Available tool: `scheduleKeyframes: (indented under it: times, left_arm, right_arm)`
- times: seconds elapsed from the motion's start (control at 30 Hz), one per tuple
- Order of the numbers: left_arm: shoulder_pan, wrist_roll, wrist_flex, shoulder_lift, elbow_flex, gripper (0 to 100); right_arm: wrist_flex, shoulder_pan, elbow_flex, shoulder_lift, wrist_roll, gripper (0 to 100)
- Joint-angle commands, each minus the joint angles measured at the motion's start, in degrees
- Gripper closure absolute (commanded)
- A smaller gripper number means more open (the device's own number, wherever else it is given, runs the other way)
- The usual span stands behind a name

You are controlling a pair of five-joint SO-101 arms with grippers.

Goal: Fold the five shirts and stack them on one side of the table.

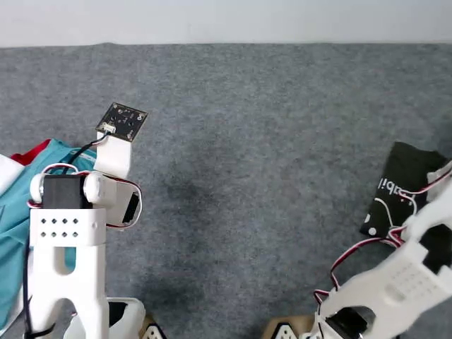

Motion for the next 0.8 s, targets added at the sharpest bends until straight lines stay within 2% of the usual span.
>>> scheduleKeyframes:
  times: [0.0, 0.07, 0.17, 0.27, 0.4, 0.77]
  left_arm:
    - [-0.18, -0.44, 0.62, -1.49, -0.13, 100]
    - [-0.18, -0.44, 0.62, -1.49, -0.13, 100]
    - [-0.18, -0.44, 0.62, -1.49, -0.13, 100]
    - [-0.18, -0.44, 0.62, -1.49, -0.13, 100]
    - [-0.18, -0.44, 0.62, -1.49, -0.13, 100]
    - [-0.18, -0.35, 0.62, -1.49, -0.04, 100]
  right_arm:
    - [4.35, -0.04, -3.08, -7.69, -1.05, 73.0]
    - [8.22, -1.71, -3.08, -9.54, -1.05, 80.8]
    - [14.81, -4.26, -2.9, -11.12, -1.23, 98.9]
    - [20.35, -6.11, -2.37, -10.59, -1.49, 95.0]
    - [22.73, -8.31, 0.35, -7.69, -1.49, 99.2]
    - [16.31, -9.19, 4.31, 6.11, -1.58, 98.9]
